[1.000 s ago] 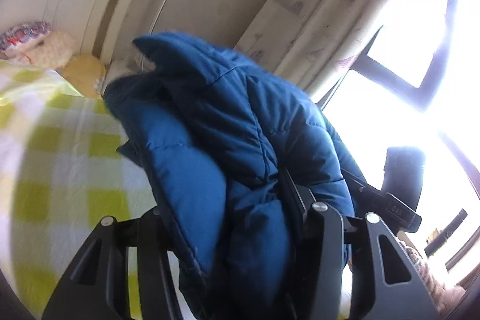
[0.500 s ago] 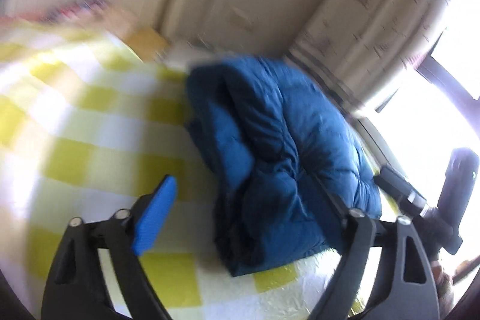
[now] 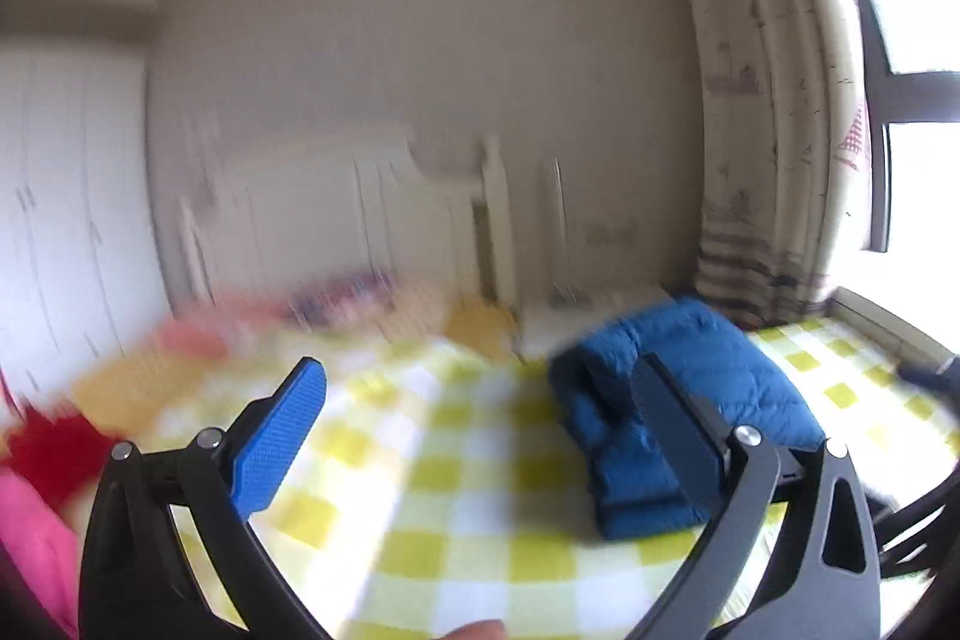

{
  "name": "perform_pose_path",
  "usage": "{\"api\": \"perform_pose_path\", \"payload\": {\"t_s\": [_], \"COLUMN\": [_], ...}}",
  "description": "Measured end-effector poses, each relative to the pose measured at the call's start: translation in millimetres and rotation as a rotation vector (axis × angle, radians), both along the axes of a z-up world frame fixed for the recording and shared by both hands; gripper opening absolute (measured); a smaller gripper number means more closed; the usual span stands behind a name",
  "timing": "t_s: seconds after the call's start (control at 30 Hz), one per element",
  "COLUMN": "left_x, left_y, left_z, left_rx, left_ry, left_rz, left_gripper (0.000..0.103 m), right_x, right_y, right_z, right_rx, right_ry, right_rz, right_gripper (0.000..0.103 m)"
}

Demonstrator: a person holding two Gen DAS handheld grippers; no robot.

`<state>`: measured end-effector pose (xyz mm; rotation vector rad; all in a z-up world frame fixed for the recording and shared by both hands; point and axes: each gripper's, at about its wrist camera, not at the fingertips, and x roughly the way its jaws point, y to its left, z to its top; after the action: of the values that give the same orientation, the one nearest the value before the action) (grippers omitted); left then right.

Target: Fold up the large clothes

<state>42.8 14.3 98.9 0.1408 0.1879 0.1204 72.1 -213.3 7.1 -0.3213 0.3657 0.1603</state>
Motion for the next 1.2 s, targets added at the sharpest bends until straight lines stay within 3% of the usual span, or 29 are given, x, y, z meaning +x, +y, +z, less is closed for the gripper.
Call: {"api": "perform_pose_path", "payload": {"t_s": [0.07, 0.13, 0.27, 0.43, 0.53, 0.77, 1.2], "left_x": [-24, -37, -33, -13, -6, -6, -6], "left_y": [-11, -24, -47, -65, -68, -73, -67], "left_z": [7, 8, -15, -60, -78, -90, -95], "left_rx": [0.014, -0.006, -0.037, -0.103, -0.099, -0.087, -0.097], "left_ry": [-0.060, -0.070, 0.040, 0.216, 0.256, 0.270, 0.287], "left_rz": [0.015, -0.023, -0.056, -0.087, -0.088, -0.101, -0.100], "left_gripper": [0.101, 0.101, 0.101, 0.101, 0.101, 0.101, 0.101], "right_x": [-20, -40, -43, -37, -40, -46, -44], "right_y": [-13, -18, -31, -21, -16, -12, -11], "right_z": [21, 27, 4, -25, -29, -22, -25], "right_rx": [0.057, 0.105, 0.160, 0.124, 0.121, 0.122, 0.128], "right_ry": [-0.054, -0.064, 0.030, 0.097, 0.103, 0.062, 0.070], "right_rz": [-0.033, -0.054, -0.124, -0.160, -0.136, -0.143, -0.136], "right_gripper": [0.098, 0.099, 0.099, 0.099, 0.099, 0.099, 0.099]}}
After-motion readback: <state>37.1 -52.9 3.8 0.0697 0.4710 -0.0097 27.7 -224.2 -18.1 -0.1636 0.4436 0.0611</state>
